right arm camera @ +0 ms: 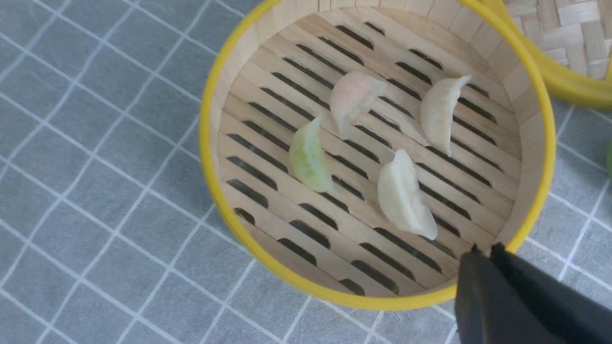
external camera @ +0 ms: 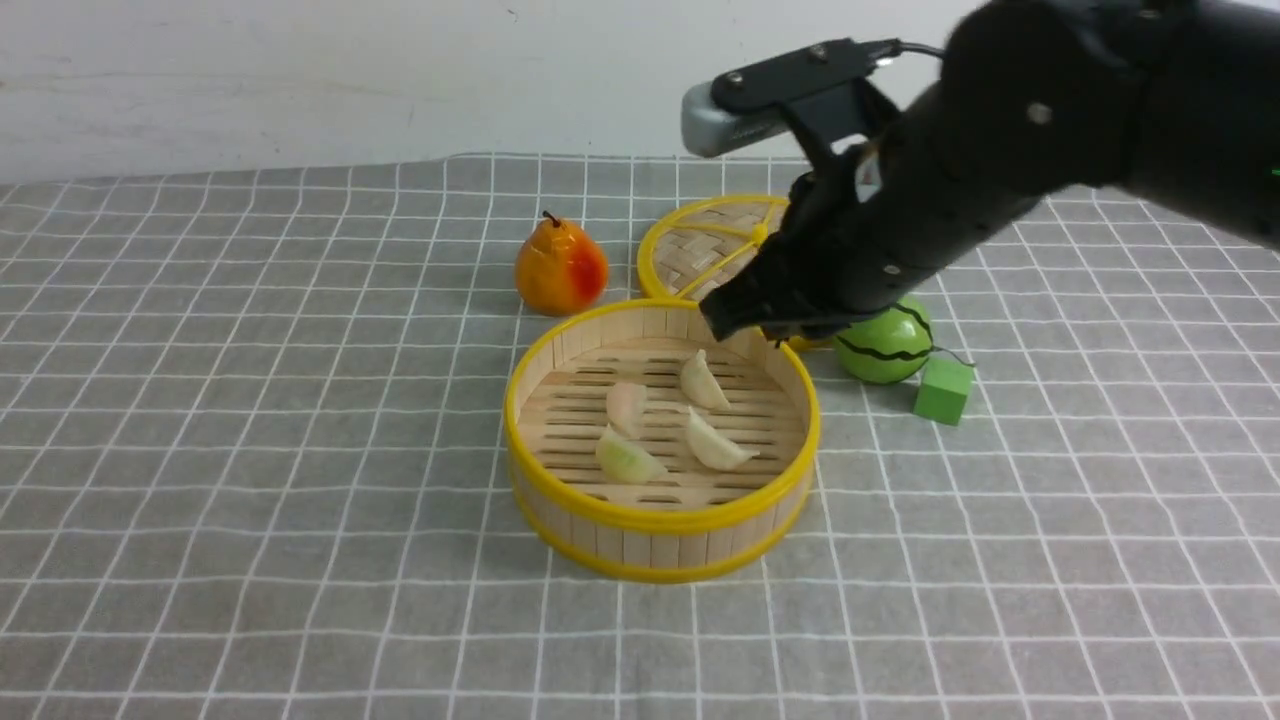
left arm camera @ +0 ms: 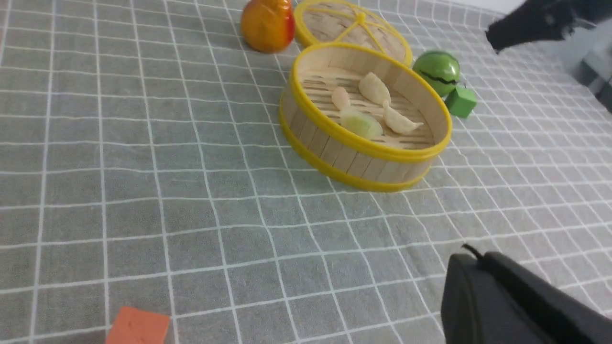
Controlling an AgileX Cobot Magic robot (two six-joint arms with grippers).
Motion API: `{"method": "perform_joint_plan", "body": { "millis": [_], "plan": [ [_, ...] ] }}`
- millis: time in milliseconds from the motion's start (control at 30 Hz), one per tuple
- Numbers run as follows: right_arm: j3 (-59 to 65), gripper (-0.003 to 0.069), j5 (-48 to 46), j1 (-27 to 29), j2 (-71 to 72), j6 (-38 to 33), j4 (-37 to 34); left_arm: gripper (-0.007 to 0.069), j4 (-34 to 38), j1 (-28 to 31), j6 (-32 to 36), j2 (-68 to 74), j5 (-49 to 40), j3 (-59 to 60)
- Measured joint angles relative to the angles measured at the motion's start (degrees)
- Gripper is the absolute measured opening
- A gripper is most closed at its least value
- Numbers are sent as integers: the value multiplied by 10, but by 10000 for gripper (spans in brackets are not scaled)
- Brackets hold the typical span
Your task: Put the dumplings into the steamer on the table with the grey tablecloth.
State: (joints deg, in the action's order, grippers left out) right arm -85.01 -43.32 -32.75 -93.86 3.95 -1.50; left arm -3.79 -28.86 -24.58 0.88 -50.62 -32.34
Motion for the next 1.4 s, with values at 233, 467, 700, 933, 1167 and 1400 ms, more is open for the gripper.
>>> {"method": "perform_joint_plan", "body": {
  "millis": [233,467,700,933,1167,1400],
  "plan": [
    [217,-20,176,0,217,-21,-15,-14,-15,0,-19,-19,65,33],
    [398,-19,286,0,420,-30,-19,-14,-16,0,-21,-19,70,33],
    [445,-16,293,0,516,-32,-19,-14,-16,0,-22,-19,71,33],
    [445,-16,293,0,521,-32,-19,-14,-16,0,-22,-19,71,33],
    [445,-10,289,0,521,-32,-19,-14,-16,0,-22,-19,71,33],
    [446,-5,289,0,521,-32,-15,-14,-16,0,-22,-19,71,33]
  ]
}}
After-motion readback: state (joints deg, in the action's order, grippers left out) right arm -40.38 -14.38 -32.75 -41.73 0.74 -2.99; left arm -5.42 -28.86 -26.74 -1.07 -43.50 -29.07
